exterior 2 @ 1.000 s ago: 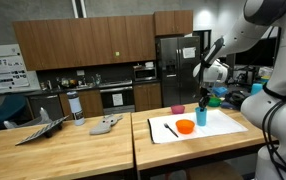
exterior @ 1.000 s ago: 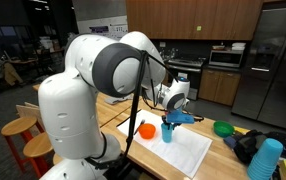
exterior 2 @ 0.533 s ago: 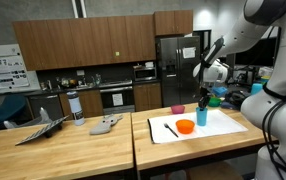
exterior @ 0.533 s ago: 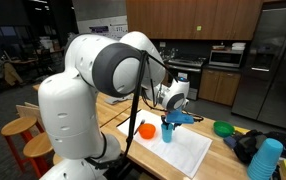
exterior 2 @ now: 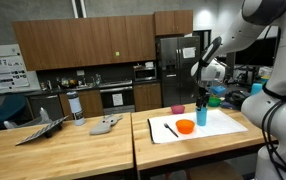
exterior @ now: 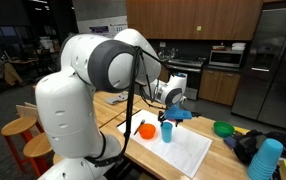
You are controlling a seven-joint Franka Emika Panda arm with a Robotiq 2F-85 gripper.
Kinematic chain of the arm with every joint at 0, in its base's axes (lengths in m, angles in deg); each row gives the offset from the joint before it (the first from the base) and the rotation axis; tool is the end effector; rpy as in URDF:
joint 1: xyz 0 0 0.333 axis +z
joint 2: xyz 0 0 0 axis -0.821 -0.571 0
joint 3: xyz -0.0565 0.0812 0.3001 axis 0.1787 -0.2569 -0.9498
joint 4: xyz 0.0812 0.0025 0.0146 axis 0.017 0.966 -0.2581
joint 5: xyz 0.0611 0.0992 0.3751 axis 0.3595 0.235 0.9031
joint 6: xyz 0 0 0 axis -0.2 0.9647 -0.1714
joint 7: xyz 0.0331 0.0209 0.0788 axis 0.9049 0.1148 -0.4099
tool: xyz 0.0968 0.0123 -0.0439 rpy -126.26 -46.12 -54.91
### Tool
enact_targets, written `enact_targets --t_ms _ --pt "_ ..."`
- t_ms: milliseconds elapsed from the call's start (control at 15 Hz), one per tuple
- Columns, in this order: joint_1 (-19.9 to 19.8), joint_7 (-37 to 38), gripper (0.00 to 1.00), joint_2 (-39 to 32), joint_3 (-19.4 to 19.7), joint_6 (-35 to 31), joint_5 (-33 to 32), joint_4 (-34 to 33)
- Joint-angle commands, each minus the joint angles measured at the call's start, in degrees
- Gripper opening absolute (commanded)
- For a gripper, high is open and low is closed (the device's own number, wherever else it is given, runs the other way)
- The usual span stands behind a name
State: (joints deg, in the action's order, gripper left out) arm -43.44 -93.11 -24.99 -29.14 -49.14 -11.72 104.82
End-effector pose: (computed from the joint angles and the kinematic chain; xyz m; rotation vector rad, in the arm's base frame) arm 0.4850 -0.1186 0.3196 -2.9316 -0.7637 -0.1302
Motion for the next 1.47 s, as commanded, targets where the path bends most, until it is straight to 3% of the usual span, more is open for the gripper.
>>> enact_targets --t_ms 0,467,533,600,667,800,867,933,1000,1133,1200,1400 --pt "-3.6 0.4 1.0 4.0 -4.6 3.6 1.1 -2.8" --pt "-4.5 2.4 1.0 7.0 -7.8 7.2 -1.9 -8.7" --pt "7.6 4.5 1.0 4.3 3.2 6.8 -5.7 -9.0" --pt "-1.5 1.6 1.0 7.3 -6.5 6.3 -2.9 -9.0" --pt "1.1 2.1 1.0 7.3 -5.2 5.6 -2.4 -9.0" --pt "1.7 2.2 1.0 4.6 -6.8 5.5 -1.0 -9.7" --pt "12.9 4.9 1.0 1.4 2.6 4.9 -4.4 -9.8" --pt "4.6 1.3 1.0 4.3 -6.6 5.1 -1.1 -10.1" --pt "7.0 0.2 1.0 4.2 -5.8 6.0 -1.1 -10.5" --pt "7.3 1.4 1.0 4.6 -7.9 7.3 -1.8 -11.0" --pt "7.2 2.0 1.0 4.8 -6.6 5.5 -1.7 -9.8" --pt "7.8 2.1 1.0 4.9 -7.9 5.9 -1.7 -10.1"
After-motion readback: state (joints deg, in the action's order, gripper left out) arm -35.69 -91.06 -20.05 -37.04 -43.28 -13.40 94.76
